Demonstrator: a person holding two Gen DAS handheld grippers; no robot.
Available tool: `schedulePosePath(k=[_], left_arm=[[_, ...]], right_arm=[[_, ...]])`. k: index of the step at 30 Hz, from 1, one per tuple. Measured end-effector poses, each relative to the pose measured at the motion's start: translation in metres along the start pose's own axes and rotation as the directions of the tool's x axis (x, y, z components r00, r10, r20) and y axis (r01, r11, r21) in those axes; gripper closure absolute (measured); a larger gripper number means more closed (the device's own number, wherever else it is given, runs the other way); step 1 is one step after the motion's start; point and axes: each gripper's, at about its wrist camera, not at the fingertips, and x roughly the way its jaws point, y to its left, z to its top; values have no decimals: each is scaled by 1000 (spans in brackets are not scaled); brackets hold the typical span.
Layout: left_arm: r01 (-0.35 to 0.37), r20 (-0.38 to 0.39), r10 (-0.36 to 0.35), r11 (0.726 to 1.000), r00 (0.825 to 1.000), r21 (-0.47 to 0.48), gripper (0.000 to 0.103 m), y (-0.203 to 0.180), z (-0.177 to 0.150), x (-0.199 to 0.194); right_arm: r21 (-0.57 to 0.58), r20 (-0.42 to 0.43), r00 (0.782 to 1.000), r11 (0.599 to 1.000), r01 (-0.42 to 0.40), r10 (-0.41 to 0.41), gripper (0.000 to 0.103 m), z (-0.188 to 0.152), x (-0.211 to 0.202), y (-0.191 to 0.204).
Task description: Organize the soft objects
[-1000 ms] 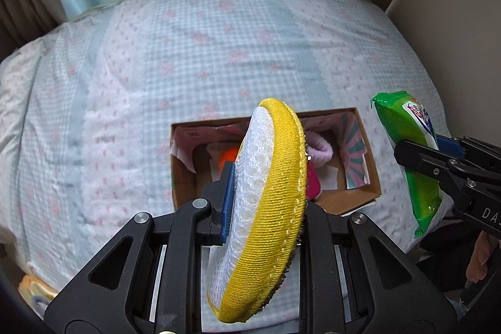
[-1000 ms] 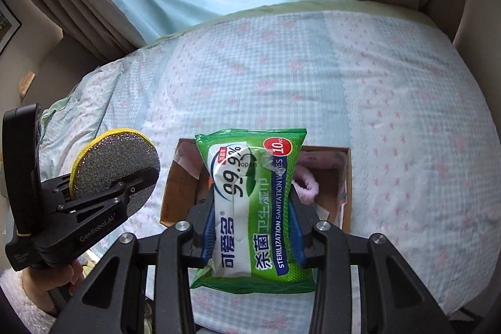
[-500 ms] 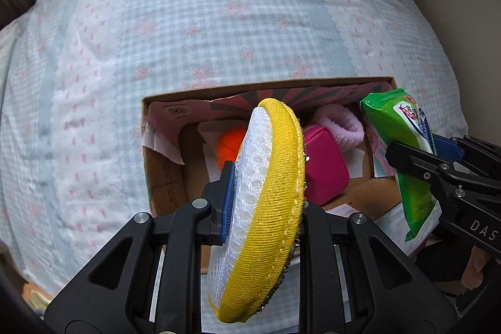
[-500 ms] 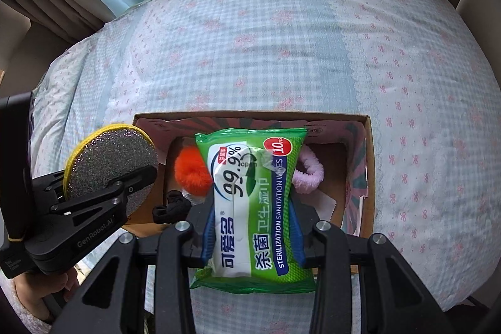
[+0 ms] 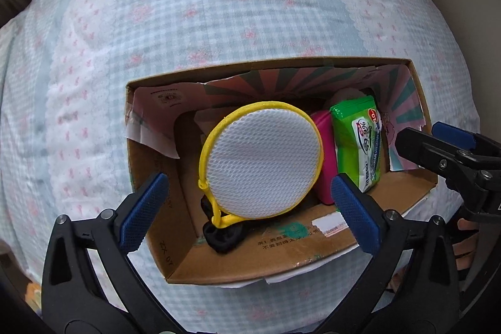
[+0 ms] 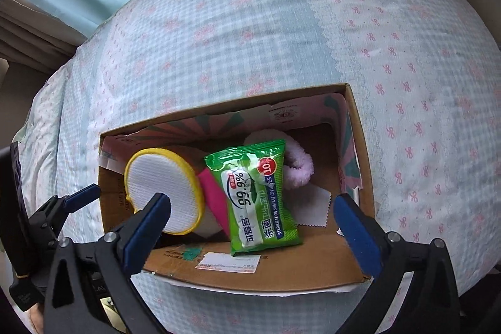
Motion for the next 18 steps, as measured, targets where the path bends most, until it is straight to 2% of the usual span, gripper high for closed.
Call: schedulePosePath(k=[5,12,15,18], left_arm=[[-15,7,15,1000,1000,-5,0,0,-3,-6],[-21,26,21,1000,999,-18,0,-4,-5,-17],[-27,42,29,999,999,-37,0,-10,-6,-31],[-39,79,44,997,996,-69,0,-21,-6,-61]], right_arm=[[18,29,999,999,28,-28,0,-4,-7,-4],[14,41,999,1000,24,-24,0,-7,-18,-5],[-20,44,999,1000,-4,5,0,-7,-30,-3],[-61,81,996,998,-19,24,0,-7,-59,-1]])
